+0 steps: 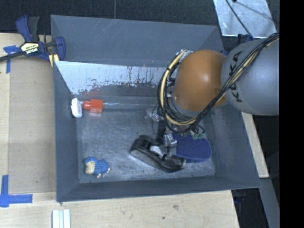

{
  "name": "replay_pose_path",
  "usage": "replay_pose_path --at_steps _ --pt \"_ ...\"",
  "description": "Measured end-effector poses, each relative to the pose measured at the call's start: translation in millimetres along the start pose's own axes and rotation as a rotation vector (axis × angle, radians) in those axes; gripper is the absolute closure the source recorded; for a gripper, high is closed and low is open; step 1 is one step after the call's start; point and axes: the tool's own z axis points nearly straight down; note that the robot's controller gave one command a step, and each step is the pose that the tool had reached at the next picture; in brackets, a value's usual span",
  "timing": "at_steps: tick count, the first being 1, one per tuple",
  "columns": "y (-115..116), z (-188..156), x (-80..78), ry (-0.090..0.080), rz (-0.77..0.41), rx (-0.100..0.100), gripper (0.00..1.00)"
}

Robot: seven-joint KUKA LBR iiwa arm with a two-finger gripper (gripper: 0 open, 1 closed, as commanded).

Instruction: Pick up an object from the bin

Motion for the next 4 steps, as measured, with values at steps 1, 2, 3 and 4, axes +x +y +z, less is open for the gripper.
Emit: replay_pose_path --at_steps 1,2,3,4 --pt "10 47 29.4 -0.003 -0.047 0.005 0.0" --pt "4 46 31.7 0.006 -0.039 0.012 1.0" --pt "46 -91 31.3 -0.012 -0.911 0.002 1.0" --pt "55 -17 10.5 -0.003 -0.631 -0.004 1.0"
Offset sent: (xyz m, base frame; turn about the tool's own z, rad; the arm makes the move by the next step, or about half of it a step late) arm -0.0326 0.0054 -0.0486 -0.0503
